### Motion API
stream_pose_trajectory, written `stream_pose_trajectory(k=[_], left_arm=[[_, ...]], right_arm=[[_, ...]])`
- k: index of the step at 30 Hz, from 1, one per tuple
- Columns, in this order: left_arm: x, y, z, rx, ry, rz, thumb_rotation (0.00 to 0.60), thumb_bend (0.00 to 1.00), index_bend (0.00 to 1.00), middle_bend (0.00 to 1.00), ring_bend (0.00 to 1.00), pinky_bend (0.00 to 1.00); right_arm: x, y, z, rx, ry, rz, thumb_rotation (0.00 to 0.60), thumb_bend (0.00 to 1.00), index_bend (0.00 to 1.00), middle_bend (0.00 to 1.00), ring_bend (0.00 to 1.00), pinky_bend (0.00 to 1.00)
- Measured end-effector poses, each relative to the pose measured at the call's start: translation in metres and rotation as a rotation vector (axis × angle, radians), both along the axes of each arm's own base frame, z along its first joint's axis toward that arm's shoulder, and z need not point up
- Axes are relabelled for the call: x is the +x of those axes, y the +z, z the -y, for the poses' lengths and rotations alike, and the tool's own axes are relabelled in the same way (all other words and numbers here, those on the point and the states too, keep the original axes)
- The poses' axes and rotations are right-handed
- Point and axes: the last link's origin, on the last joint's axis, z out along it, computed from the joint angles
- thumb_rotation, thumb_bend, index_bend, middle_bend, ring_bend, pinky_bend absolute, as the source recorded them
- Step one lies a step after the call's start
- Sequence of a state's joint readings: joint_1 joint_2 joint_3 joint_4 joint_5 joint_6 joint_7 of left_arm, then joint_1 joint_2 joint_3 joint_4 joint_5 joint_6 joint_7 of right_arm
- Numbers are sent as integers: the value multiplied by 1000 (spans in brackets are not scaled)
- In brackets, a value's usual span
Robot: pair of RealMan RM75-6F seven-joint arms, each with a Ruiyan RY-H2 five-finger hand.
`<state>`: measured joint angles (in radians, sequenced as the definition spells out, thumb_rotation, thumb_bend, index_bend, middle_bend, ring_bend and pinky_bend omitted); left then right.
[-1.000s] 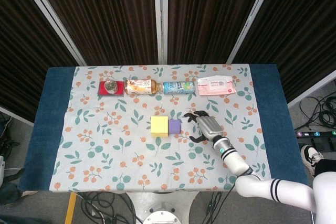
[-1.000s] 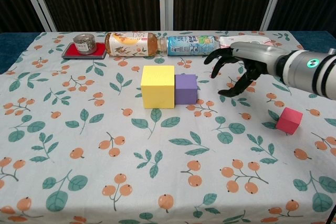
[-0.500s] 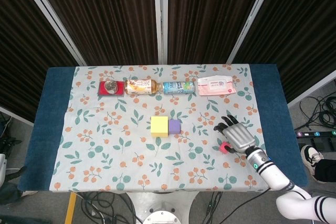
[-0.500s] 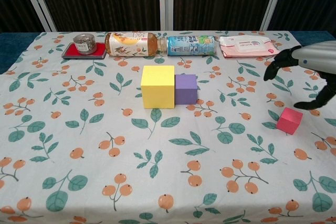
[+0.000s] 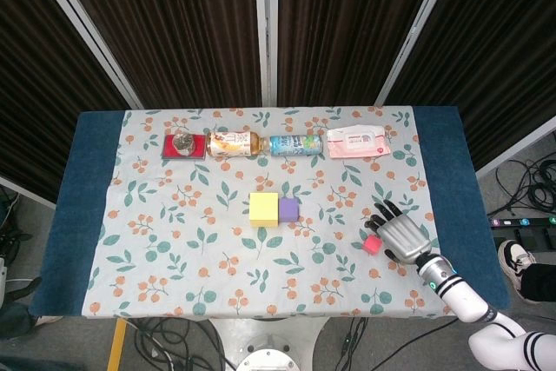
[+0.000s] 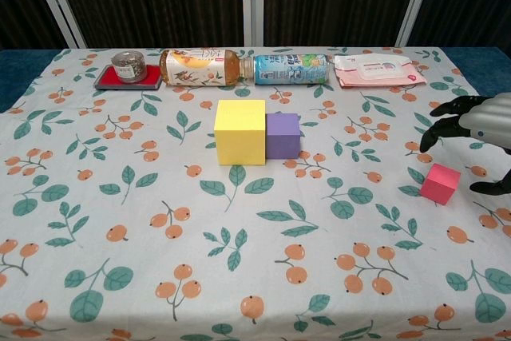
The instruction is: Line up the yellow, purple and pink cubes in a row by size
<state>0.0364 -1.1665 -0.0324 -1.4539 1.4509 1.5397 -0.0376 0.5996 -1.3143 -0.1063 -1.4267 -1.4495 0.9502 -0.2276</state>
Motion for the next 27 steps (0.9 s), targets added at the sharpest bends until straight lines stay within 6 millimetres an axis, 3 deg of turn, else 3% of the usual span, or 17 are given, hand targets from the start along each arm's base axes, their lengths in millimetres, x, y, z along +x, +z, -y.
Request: stream_pose_trajectory(k=[12, 20, 27], left_arm=[[0, 0, 1, 0, -1, 5, 600, 71, 330, 330, 171, 234], [-1, -1, 3, 0, 3, 7, 600, 71, 330, 330, 171, 233], [-1, 0, 2, 3, -3, 8, 600, 71, 330, 330, 171, 233]], right_arm=[[-2, -14, -1, 10, 26, 10, 600, 242, 323, 227, 28, 33], [0, -20, 5, -4, 13, 29, 600, 325, 452, 243, 29, 33], [15, -19, 14, -29, -73, 134, 600, 320, 479, 242, 29, 33]])
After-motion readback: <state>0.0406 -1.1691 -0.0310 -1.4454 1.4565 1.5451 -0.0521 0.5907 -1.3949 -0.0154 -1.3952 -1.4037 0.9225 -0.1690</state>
